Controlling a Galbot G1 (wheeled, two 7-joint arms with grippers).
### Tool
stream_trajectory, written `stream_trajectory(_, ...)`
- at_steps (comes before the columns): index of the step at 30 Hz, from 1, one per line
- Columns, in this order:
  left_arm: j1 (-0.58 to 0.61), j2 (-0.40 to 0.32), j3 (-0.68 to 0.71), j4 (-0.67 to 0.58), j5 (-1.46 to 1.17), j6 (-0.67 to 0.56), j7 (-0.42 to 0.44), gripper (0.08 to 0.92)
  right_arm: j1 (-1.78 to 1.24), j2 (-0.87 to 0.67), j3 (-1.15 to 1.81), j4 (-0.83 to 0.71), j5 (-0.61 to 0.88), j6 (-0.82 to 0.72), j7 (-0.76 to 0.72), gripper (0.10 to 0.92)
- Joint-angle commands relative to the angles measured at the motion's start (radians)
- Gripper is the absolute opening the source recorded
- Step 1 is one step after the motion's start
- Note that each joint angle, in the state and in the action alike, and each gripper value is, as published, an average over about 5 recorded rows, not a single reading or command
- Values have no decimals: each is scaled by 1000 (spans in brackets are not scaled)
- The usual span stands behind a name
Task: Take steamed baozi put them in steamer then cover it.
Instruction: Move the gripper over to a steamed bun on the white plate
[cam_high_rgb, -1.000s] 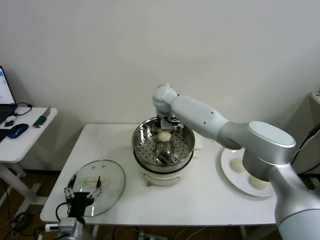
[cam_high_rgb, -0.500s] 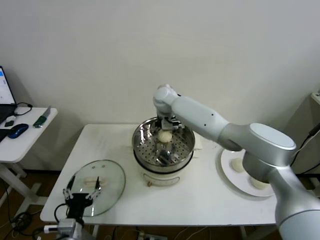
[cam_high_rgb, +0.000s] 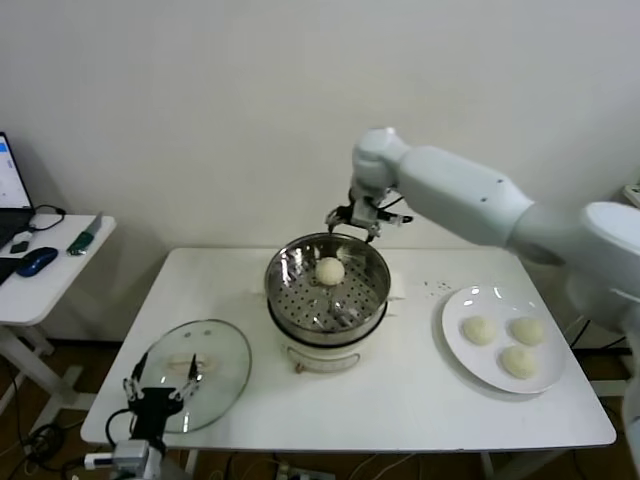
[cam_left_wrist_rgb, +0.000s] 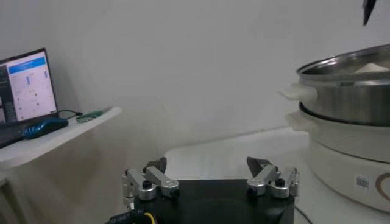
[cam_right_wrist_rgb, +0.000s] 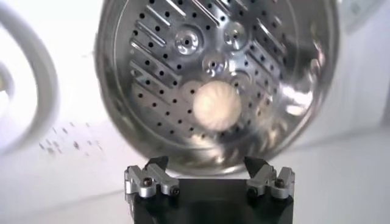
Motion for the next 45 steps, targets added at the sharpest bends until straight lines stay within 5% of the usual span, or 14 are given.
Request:
stream_trajectory(1, -3, 2, 2, 2, 3, -5, 5, 823, 157, -399, -272, 193, 512, -650, 68, 823)
stream_trajectory(6, -18, 7, 13, 14, 22, -11, 6, 823, 20, -522, -210, 213, 561, -761, 48, 823)
stream_trajectory(14, -16, 6, 18, 6, 30, -7, 6, 823, -241, -584, -44, 119, 470, -738, -38, 823)
stream_trajectory(28, 6, 1, -3, 3, 31, -7, 3, 823, -549, -442, 271, -162, 217, -598, -35, 823)
stream_trajectory(45, 0, -8, 3, 19, 46, -5, 2, 823, -559, -294, 353, -328, 129, -516, -42, 823)
